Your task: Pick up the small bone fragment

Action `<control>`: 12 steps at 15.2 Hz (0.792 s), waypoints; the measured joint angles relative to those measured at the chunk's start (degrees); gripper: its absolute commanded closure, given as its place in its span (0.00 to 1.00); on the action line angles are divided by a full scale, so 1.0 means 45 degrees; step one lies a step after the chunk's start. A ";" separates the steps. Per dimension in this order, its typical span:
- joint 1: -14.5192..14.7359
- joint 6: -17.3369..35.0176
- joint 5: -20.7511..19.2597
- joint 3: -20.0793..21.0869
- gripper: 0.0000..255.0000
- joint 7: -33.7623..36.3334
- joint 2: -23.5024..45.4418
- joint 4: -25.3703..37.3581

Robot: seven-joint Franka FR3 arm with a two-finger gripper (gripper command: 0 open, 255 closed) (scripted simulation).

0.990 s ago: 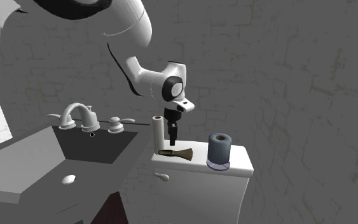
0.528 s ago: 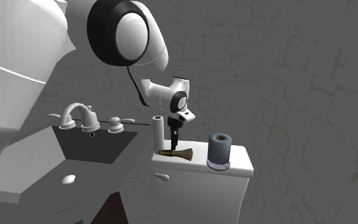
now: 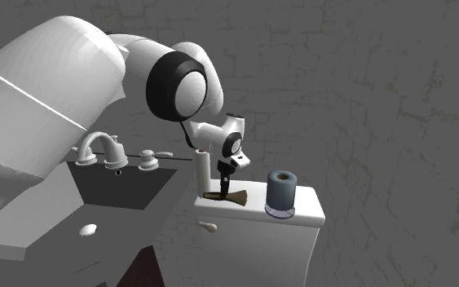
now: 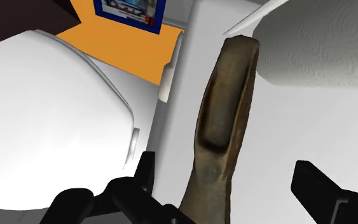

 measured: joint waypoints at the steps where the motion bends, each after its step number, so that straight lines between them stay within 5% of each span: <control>1: 0.0043 0.0075 -0.0030 -0.0040 0.00 0.0006 0.0176 0.0101; 4: 0.0140 0.0324 -0.0109 -0.0138 0.00 0.0014 0.0597 0.0269; 5: 0.0141 0.0343 -0.0114 -0.0145 1.00 0.0011 0.0621 0.0278; 12: 0.0147 0.0363 -0.0120 -0.0153 1.00 0.0010 0.0655 0.0297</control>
